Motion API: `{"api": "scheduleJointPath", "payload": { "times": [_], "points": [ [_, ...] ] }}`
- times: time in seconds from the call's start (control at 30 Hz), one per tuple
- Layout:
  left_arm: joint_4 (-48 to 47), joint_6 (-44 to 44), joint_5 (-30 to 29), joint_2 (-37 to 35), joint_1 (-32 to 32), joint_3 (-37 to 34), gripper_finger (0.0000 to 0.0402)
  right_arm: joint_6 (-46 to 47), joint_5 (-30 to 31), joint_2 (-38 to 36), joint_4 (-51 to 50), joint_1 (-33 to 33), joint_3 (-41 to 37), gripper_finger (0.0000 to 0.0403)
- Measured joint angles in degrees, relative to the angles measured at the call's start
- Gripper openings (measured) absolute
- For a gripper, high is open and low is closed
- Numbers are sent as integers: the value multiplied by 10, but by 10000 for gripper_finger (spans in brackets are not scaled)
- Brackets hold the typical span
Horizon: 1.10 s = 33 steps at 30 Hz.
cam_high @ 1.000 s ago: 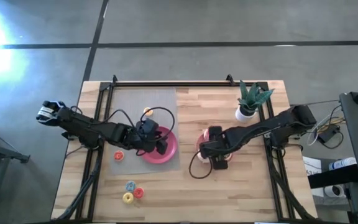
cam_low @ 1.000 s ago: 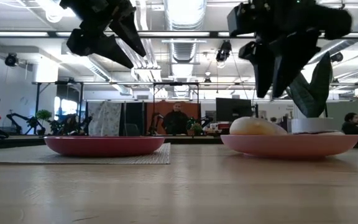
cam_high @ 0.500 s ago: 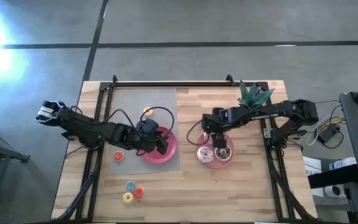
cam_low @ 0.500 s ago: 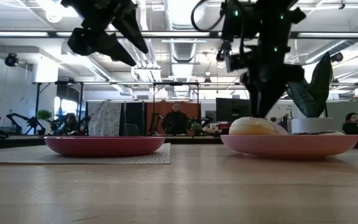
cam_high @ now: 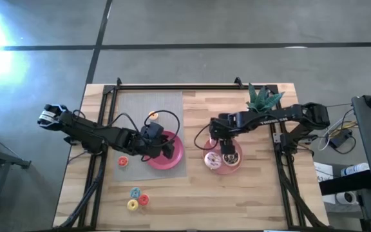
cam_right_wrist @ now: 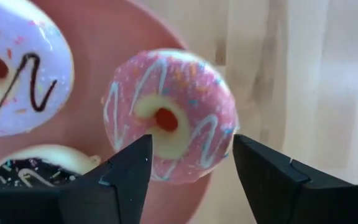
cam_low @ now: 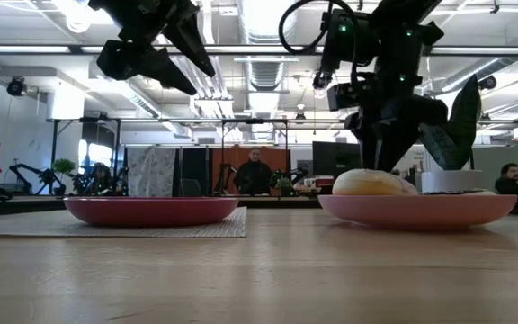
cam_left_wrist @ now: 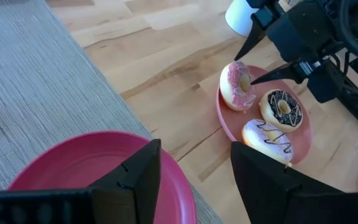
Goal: Pick & Place donuts
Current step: Adjust the large pink donut
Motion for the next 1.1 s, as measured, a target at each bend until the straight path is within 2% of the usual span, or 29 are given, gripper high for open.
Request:
{"api": "scheduleJointPath", "payload": {
  "times": [0.13, 0.57, 0.67, 0.83, 1.0, 1.1],
  "points": [
    [0, 0, -4, 0, 0, 0, 168, -17, 28, 0, 3, -1, 10, 214],
    [0, -2, -9, 0, 0, 0, 168, -44, 25, 36, 56, -3, -18, 209],
    [1, -4, -10, 0, 0, 0, 168, -44, 25, 37, 56, -3, -16, 187],
    [4, -5, -10, 0, 0, 0, 168, -42, 26, 34, 26, -3, -8, 129],
    [4, -5, -10, 0, 0, 0, 168, 6, 23, 32, -28, -3, 9, 71],
    [4, -5, -10, 0, 0, 0, 168, 29, -16, 31, -58, -3, 23, 48]
  ]
}}
